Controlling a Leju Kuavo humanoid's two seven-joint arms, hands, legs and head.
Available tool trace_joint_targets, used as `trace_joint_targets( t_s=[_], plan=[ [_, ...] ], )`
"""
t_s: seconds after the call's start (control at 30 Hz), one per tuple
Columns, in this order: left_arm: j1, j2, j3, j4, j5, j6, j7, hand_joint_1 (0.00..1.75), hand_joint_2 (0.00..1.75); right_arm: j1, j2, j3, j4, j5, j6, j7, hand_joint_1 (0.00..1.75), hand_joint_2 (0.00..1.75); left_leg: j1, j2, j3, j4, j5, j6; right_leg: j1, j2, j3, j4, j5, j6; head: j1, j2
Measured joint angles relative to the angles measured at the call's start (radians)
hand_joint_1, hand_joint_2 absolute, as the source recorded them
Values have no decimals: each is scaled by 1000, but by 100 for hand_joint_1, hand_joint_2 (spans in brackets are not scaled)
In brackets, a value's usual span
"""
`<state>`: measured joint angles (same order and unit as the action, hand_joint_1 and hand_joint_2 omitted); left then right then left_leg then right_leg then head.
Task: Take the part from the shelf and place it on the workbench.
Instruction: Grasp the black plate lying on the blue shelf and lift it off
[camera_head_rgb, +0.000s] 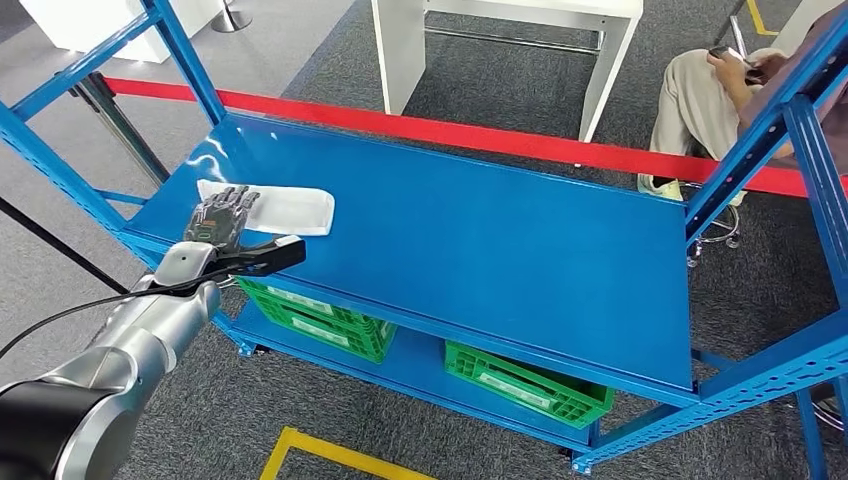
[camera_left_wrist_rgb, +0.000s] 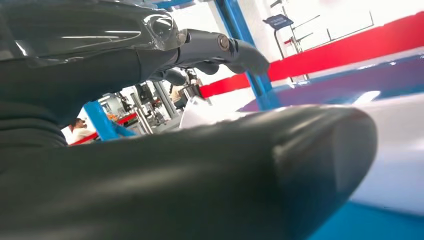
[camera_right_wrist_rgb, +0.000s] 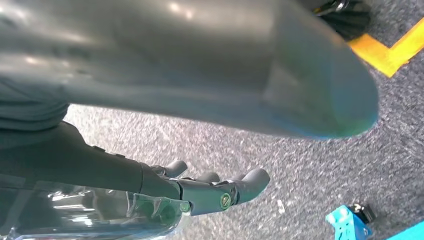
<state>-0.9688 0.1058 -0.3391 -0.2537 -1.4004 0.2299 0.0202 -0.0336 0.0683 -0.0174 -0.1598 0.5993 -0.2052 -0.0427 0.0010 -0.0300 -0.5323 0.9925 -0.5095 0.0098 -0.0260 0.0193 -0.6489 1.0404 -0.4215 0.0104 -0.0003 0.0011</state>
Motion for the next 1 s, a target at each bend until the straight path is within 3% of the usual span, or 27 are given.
trace_joint_targets(
  t_s=[0.17,0.4,1.0],
  plan=[
    [-1,-1,0,0,0,4,0,0,0,-1,2,0,0,1,1,-5,0,0,0,2,12,-16,-4,-1,3,4,3,0,-8,-11,-2,0],
    [3,-2,1,0,21,-2,-18,0,0,-1,2,0,0,6,1,-6,0,0,1,2,16,-22,-6,-27,5,2,7,0,-8,-12,-1,0],
    [7,-17,9,0,16,-56,-29,0,0,-3,2,0,0,9,0,6,0,0,-1,2,19,-19,-8,-25,3,1,16,-9,-6,-10,-1,0]
  ],
)
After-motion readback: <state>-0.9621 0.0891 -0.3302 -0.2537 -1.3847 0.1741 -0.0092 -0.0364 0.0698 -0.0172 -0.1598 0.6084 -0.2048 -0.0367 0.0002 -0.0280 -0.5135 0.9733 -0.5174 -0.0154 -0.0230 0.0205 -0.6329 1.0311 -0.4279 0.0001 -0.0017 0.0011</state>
